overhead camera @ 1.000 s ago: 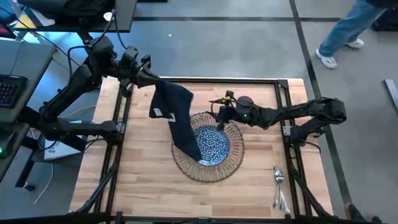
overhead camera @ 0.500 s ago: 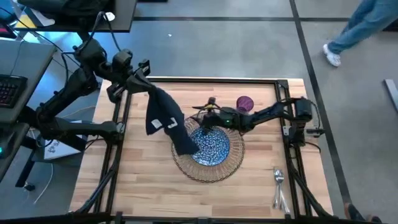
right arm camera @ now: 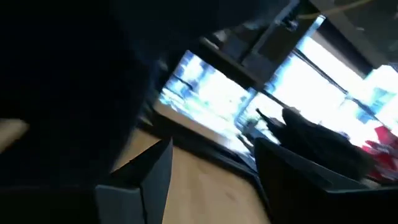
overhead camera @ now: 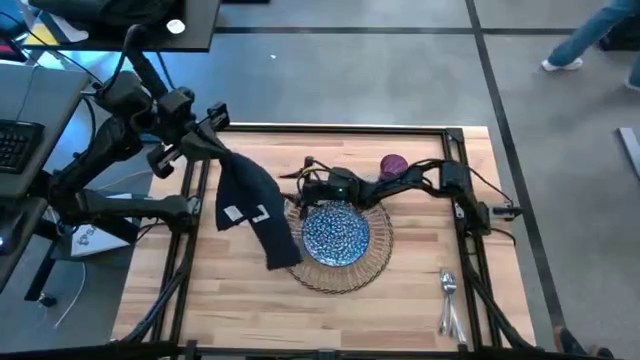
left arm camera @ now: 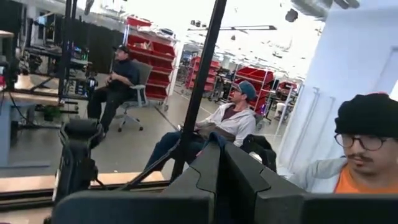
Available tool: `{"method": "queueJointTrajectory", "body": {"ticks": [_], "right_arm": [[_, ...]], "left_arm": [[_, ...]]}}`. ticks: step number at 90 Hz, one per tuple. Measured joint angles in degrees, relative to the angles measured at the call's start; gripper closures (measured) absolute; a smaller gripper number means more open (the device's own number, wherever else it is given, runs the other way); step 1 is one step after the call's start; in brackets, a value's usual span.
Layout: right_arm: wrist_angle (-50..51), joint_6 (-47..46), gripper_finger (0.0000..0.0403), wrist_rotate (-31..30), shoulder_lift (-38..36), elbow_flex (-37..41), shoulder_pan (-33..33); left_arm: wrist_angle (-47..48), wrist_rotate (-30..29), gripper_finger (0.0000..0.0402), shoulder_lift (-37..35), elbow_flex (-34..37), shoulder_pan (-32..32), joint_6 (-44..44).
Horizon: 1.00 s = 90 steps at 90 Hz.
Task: Set table place
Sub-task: Fold the blue table napkin
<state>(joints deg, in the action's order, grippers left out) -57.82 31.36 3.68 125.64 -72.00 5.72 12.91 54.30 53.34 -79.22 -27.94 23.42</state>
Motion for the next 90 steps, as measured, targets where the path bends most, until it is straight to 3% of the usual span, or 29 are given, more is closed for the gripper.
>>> {"method": "queueJointTrajectory", "body": {"ticks": [30, 53, 67, 90], "right_arm": [[-2.88, -3.05, 0.0206, 4.09, -8.24, 3.26, -4.21], [-2.88, -2.87, 0.0206, 5.08, -9.94, 3.38, -7.65], [-0.6, -2.14, 0.0206, -0.1, -9.91, 3.4, -8.57], [-1.73, 10.03, 0.0206, -13.31, -9.92, 3.4, -10.7]], "left_arm": [[2.19, -2.97, 0.0402, -3.5, 0.0, -2.95, -0.98], [4.8, -10.57, 0.0402, -3.96, 0.0, -4.35, -4.5], [2.23, -14.93, 0.0402, -3.04, 0.0, -4.35, -2.71], [-4.52, -19.53, 0.0402, -2.28, 0.04, -4.28, -0.16]]}}
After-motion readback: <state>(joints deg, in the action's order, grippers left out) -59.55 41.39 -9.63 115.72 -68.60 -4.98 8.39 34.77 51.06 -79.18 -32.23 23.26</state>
